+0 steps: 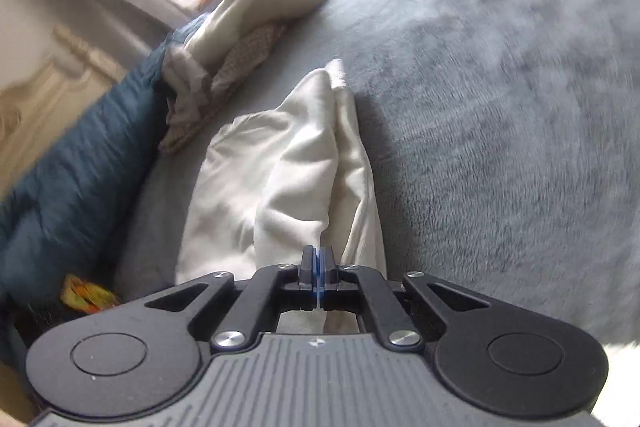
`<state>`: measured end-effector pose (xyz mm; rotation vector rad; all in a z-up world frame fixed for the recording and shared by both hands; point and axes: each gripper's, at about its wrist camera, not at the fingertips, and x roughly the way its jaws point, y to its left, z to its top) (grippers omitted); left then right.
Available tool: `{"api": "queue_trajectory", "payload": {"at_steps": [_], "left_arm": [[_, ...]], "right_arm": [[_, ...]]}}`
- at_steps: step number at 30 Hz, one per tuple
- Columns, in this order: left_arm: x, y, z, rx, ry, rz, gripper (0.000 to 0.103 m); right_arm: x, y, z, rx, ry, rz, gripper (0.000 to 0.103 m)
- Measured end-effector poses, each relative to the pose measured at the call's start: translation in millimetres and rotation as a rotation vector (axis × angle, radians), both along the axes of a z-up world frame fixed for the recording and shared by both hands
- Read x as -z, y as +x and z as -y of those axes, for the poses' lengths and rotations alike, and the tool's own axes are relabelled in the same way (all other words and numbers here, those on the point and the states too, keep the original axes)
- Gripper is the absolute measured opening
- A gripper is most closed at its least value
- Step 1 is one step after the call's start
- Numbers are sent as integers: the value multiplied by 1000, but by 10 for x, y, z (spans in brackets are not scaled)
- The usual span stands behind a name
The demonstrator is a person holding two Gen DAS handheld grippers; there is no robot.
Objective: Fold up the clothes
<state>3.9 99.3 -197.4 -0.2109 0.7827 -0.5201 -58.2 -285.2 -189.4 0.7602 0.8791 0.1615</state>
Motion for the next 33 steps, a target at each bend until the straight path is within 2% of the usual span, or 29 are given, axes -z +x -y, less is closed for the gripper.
{"api": "queue_trajectory", "payload": {"at_steps": [2, 6, 10, 13, 16, 23, 24, 26, 33], "left_arm": [[30, 5, -14, -5, -6, -22, 53], [99, 22, -30, -12, -18, -70, 53], [87, 24, 15, -14, -19, -55, 49], [105, 12, 69, -13, 14, -42, 43], [135, 5, 93, -3, 44, -27, 40], [178, 31, 78, -5, 39, -40, 40], [181, 29, 78, -5, 40, -39, 40], [185, 27, 75, -4, 40, -39, 40], [201, 33, 79, -1, 42, -40, 40]], "right_arm": [[45, -8, 88, 54, 66, -15, 2], [42, 40, 170, 100, 96, -14, 3], [39, 196, 64, 30, 44, -25, 4], [76, 297, -28, -18, 1, -44, 5], [111, 353, -38, -22, -4, -50, 5], [200, 533, -47, -29, 20, -75, 6], [224, 553, -49, -29, 28, -84, 7], [277, 589, -37, -22, 49, -100, 20], [423, 643, 91, 14, 223, -96, 23]]}}
